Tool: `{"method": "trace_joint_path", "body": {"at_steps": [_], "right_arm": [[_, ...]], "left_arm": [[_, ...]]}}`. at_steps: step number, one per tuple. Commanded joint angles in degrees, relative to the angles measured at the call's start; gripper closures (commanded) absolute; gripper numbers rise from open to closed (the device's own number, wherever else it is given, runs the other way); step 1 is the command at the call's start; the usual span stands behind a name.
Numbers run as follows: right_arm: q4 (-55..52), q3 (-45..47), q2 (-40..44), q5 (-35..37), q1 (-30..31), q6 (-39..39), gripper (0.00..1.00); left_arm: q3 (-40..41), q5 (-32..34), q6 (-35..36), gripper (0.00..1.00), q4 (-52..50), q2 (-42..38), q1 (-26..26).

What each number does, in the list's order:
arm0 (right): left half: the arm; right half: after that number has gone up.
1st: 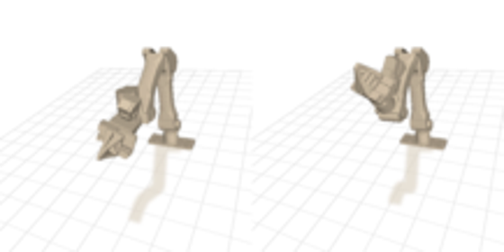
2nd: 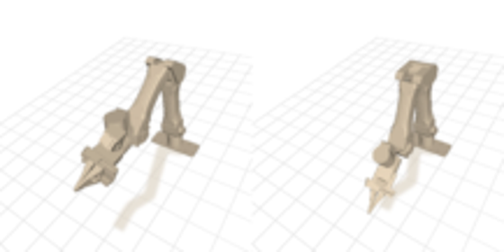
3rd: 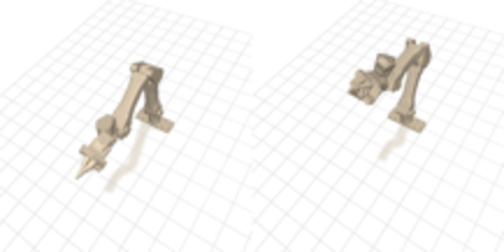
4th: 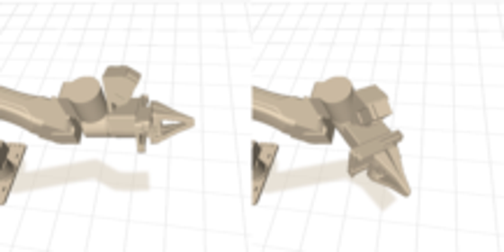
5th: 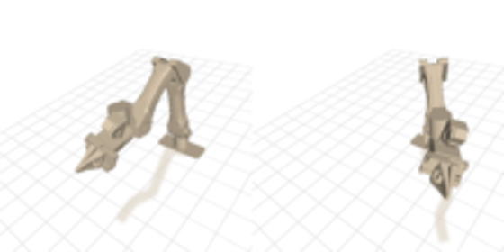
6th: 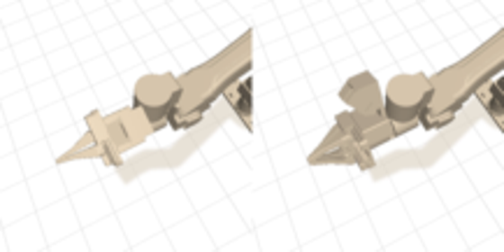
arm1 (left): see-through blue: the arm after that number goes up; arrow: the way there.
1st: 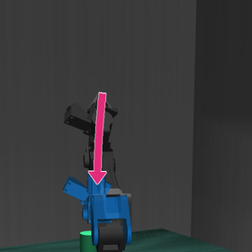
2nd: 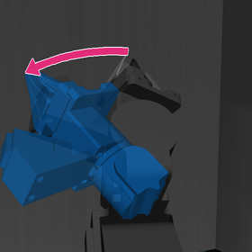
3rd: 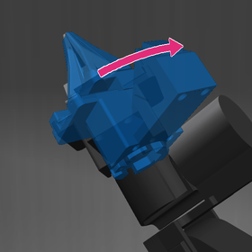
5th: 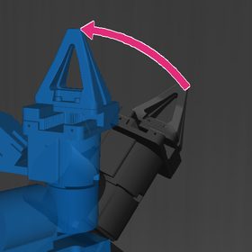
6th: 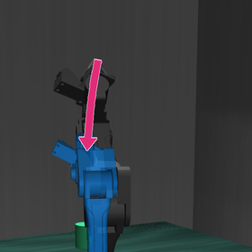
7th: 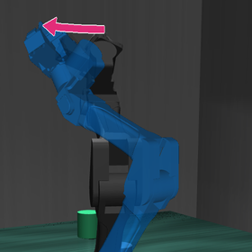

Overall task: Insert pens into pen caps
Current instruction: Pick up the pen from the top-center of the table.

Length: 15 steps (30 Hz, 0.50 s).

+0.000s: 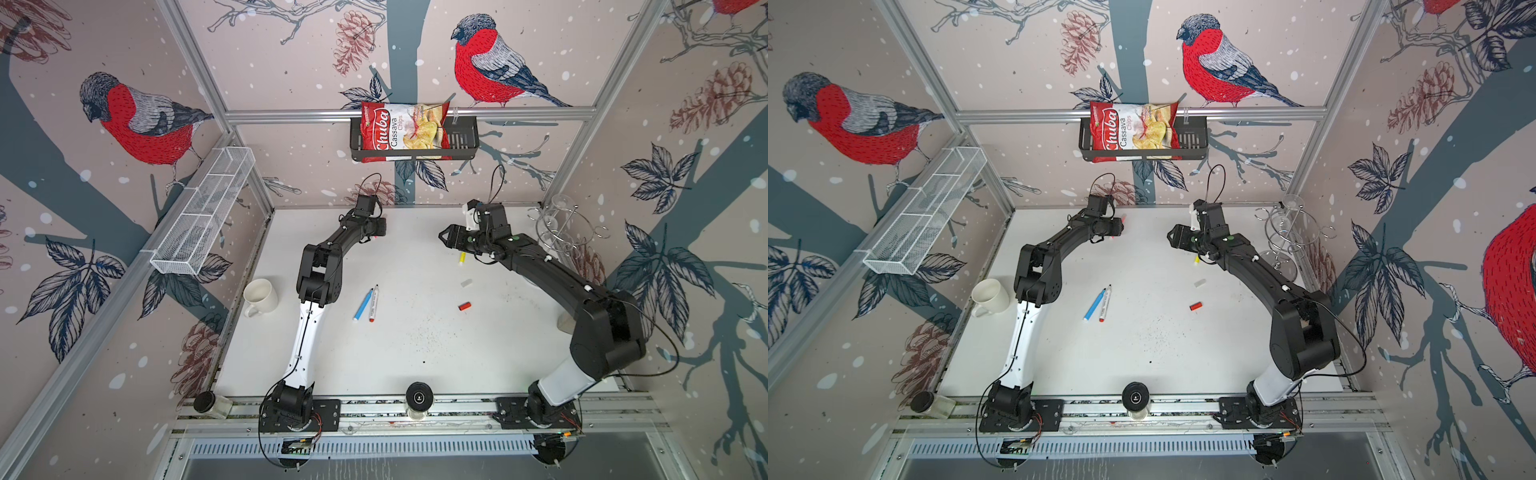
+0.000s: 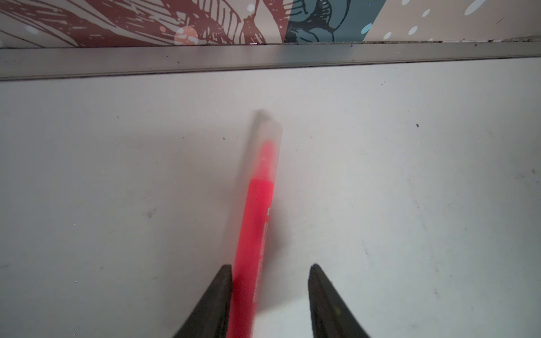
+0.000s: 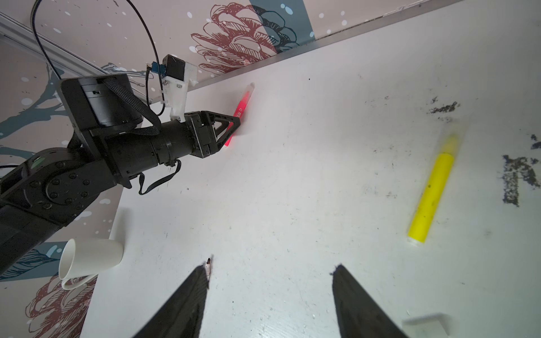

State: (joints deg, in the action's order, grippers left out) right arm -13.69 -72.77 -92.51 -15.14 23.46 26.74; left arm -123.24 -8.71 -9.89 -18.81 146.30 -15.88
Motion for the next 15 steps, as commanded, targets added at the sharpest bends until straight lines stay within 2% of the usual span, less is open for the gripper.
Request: {"method": "trace_joint_path", "body": {"at_steps": [1, 3, 11, 15], "right_arm": [[1.55, 0.91, 1.42, -0.68, -0.42, -0.48, 0.32], [1.71, 1.66, 2.38, -0.71, -0.75, -0.51, 0.31], [3.14, 4.49, 5.48, -1.27, -1.77, 0.32, 0.32], [3.23, 5.35, 6.75, -1.48, -2.00, 0.45, 0.32]], "left_arm": [[-2.31, 0.45, 1.25, 0.56, -3.07, 1.62, 0.11], [-3.19, 0.29, 1.19, 0.58, -3.65, 2.14, 0.07], [-3.15, 0.82, 1.98, 0.76, -4.46, 2.32, -1.69], [-2.97, 0.97, 1.89, 0.82, -5.63, 2.41, -2.77]]}}
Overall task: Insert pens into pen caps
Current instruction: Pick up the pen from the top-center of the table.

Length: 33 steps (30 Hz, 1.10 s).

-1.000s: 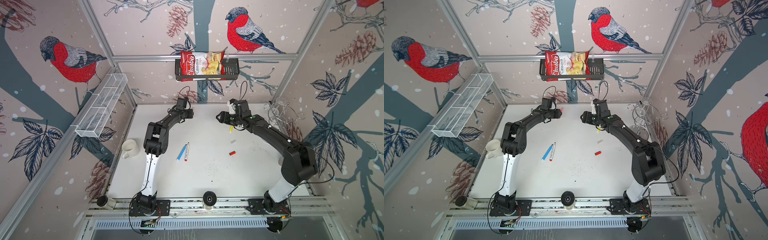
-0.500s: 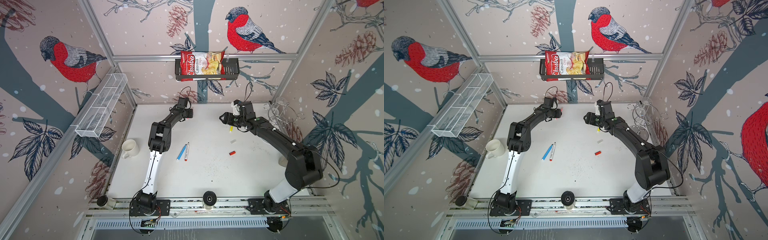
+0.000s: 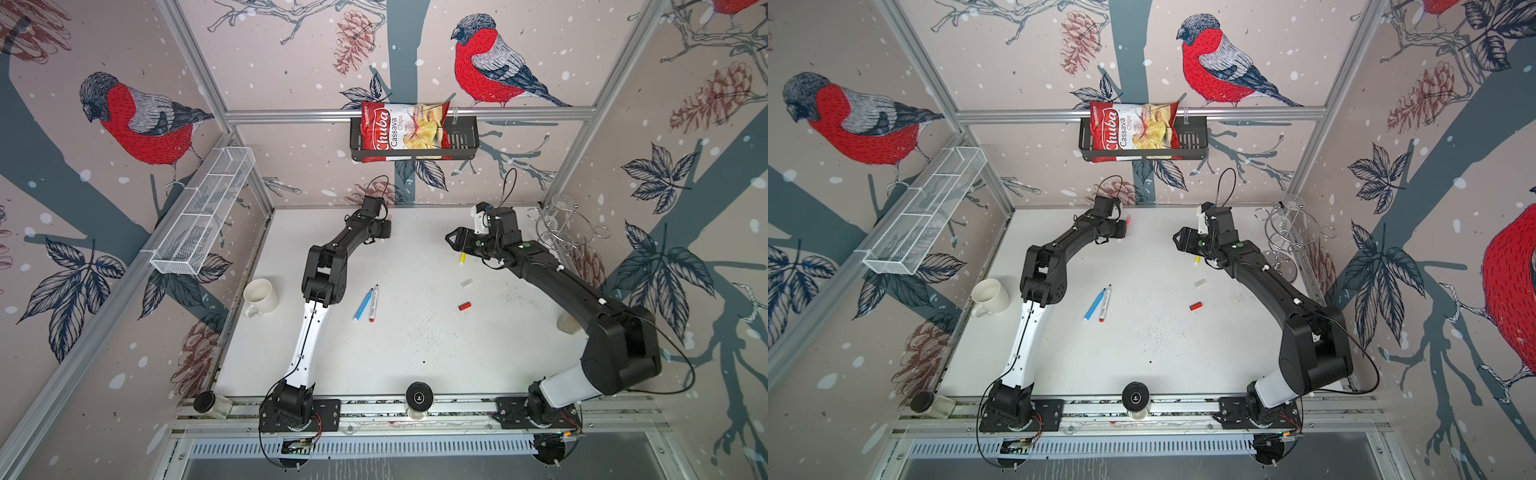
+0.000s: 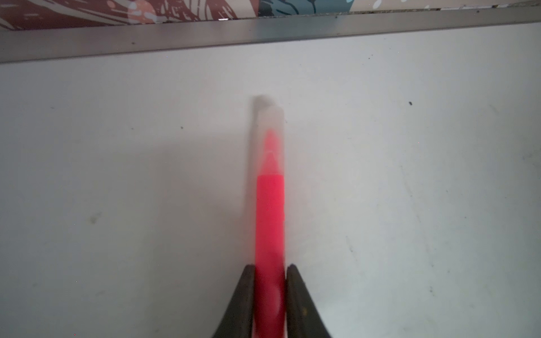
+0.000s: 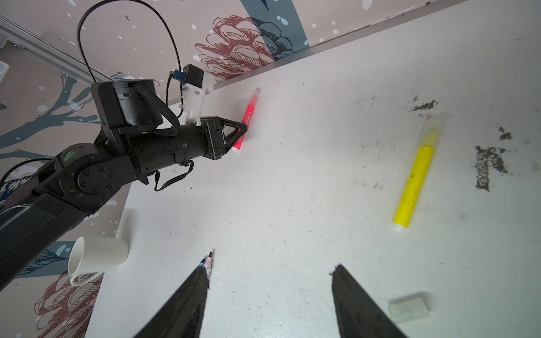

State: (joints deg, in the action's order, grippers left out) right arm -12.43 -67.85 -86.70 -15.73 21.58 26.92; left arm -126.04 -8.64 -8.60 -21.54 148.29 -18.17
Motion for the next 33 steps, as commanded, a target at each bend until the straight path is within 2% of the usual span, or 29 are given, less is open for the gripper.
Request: {"method": "trace_joint_path", "body": {"at_steps": [1, 14, 22, 33], "right_arm": [[2.10, 0.75, 1.38, -0.89, -0.15, 0.39, 0.32], [2.32, 4.69, 7.22, -0.79, -1.87, 1.13, 0.32], [2.10, 6.12, 10.01, -1.15, -2.51, 1.43, 0.32], [1.97, 8.13, 14.06, -1.17, -3.56, 1.56, 0.32]], "left_arm": [[-0.13, 0.91, 0.60, 0.82, -3.21, 0.34, -1.04], [7.12, -3.03, -3.23, 0.83, 1.23, -4.98, -7.22], [6.51, -3.05, -4.66, 0.83, 1.99, -4.79, -11.34], [0.10, -3.23, -6.90, 0.83, 0.48, -1.80, -16.01]]}}
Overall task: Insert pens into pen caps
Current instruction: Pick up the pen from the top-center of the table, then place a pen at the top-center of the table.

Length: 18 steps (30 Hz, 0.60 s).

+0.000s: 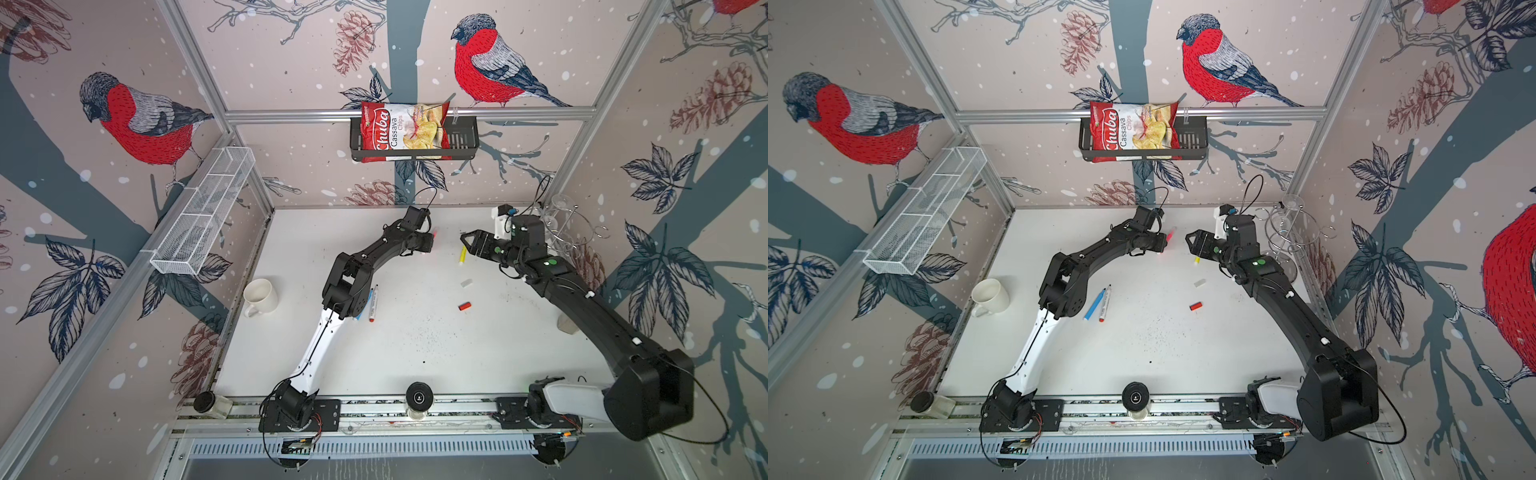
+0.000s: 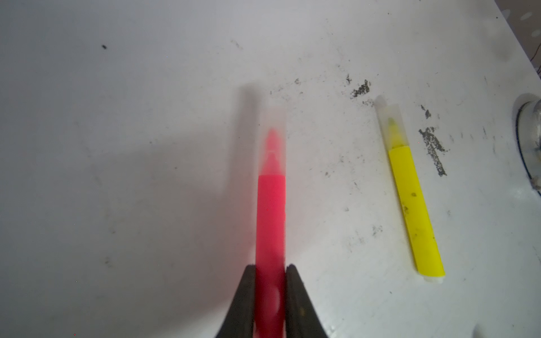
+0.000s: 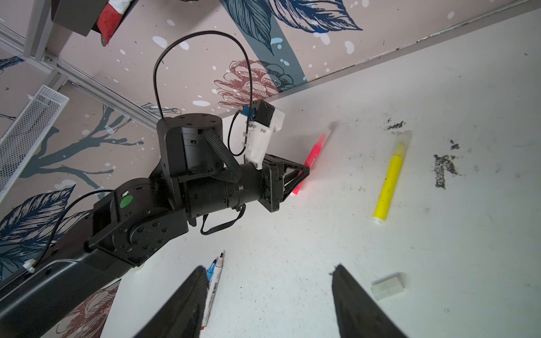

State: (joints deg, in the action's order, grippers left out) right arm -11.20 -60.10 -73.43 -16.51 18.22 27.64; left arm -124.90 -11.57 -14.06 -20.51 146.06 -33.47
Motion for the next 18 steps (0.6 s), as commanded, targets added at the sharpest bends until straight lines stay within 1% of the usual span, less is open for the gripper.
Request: {"method": "trace_joint_path", "body": {"at_steps": [1, 18], "right_arm": [[0.78, 0.59, 1.13, -0.36, -0.31, 0.84, 0.32], [1.29, 2.92, 5.22, -0.89, -2.12, 1.33, 0.31]], "left_arm": [[-1.44, -0.38, -1.79, 0.83, -0.48, 0.62, -1.03], [-8.50, -2.57, -7.17, 0.82, 1.24, 5.19, -5.04]]}}
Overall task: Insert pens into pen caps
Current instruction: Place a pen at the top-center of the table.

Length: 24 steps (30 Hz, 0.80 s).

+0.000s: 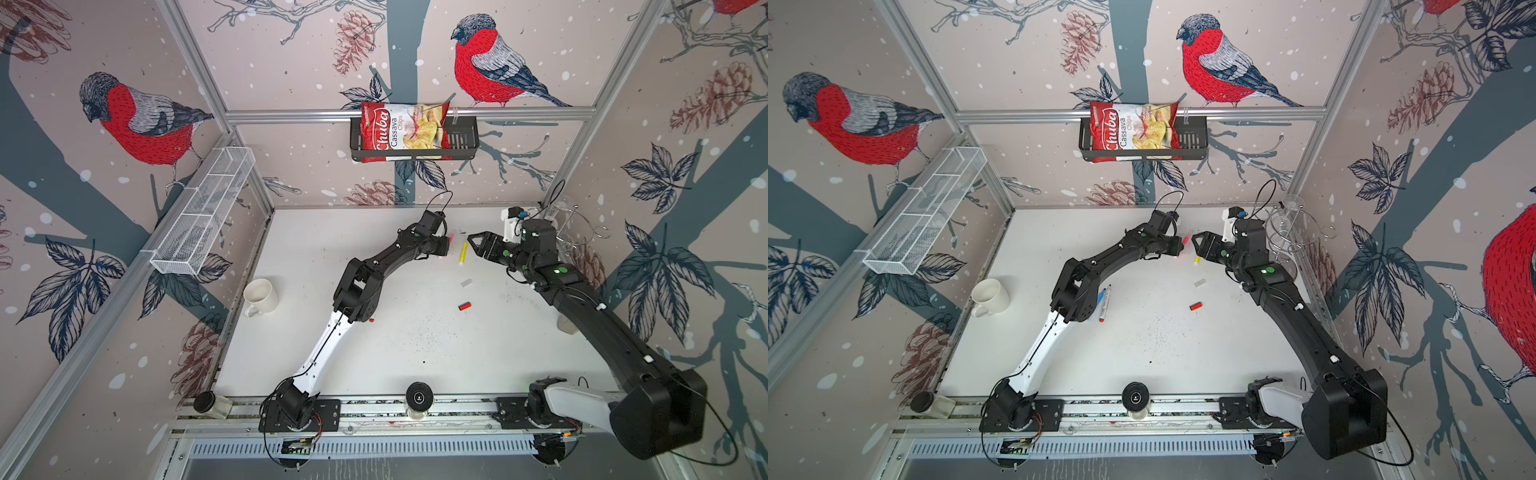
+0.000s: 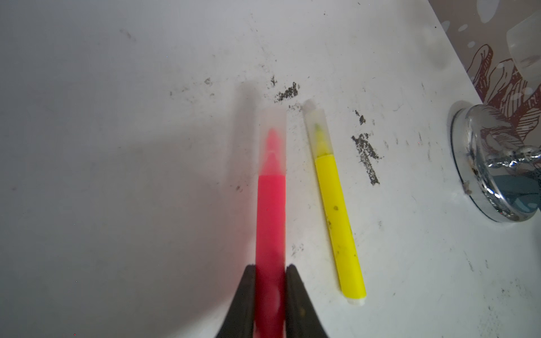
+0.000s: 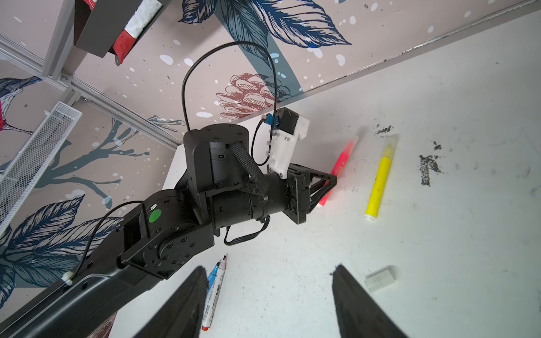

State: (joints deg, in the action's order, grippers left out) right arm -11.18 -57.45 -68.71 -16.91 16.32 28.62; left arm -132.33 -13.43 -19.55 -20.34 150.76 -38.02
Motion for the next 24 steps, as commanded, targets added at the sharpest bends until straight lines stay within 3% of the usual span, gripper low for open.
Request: {"method": "trace_joint_path", "body": {"at_steps": [1, 24], "right_arm": [[1.41, 0.49, 0.65, -0.63, -0.33, 0.39, 0.32], [2.10, 2.60, 2.94, -1.55, -2.44, 1.21, 0.32]], "left_arm": [[-1.32, -0.94, -2.05, 0.82, 1.45, 0.74, -0.69], [-1.88, -4.58, -10.38, 0.76, 9.04, 4.10, -1.77]]}}
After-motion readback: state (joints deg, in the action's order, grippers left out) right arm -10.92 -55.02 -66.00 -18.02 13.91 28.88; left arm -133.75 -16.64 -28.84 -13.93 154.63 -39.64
